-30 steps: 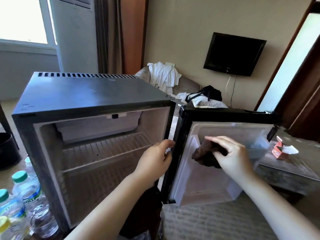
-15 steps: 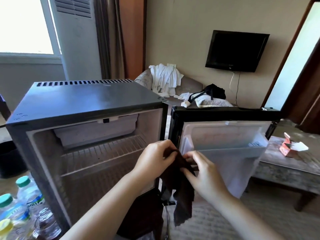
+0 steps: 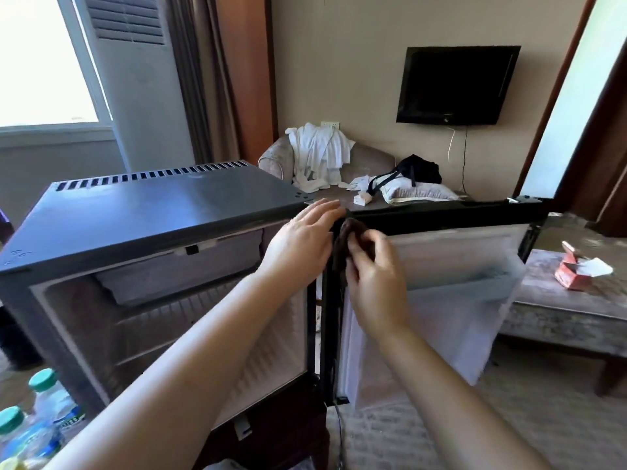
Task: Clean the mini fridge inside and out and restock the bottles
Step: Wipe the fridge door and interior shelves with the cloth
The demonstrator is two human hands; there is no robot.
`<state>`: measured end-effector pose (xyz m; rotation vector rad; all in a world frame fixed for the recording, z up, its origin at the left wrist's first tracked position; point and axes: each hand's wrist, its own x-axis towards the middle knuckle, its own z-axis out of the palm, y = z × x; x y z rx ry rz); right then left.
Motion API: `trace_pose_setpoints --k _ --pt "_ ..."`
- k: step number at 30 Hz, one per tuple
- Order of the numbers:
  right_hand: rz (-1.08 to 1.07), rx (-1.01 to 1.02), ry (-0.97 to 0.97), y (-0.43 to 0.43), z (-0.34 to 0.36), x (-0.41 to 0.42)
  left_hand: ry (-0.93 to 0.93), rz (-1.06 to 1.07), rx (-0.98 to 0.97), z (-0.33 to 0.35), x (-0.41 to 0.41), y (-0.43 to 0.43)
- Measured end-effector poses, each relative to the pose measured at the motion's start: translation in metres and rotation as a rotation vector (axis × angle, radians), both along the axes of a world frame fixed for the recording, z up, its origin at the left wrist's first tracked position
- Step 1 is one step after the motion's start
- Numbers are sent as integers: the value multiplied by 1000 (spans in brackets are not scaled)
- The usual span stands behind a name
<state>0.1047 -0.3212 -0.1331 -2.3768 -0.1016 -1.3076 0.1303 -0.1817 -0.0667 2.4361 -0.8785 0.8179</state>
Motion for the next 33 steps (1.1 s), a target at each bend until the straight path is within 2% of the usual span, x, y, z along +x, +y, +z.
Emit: trace_pose_setpoints --k 2,5,9,11,16,20,25,29,33 --pt "12 71 76 11 -27 -8 -8 -40 95 0 7 -3" --pt "70 -126 50 18 -36 -23 -29 -43 65 1 13 0" --pt "67 74 -80 7 0 -18 13 -82 33 7 14 1" --pt "55 113 -101 10 7 -11 17 -80 50 8 13 1" --pt "-133 -98 86 38 -36 -12 16 -63 83 6 16 2" --pt "-238 -28 239 54 -49 -14 24 -74 70 6 13 2" --pt "-180 13 296 51 -47 -20 31 -92 80 2 12 2" --pt "-40 109 421 51 -47 -37 43 -76 80 2 12 1" --pt "-7 183 265 61 -26 -31 51 -82 92 3 12 3"
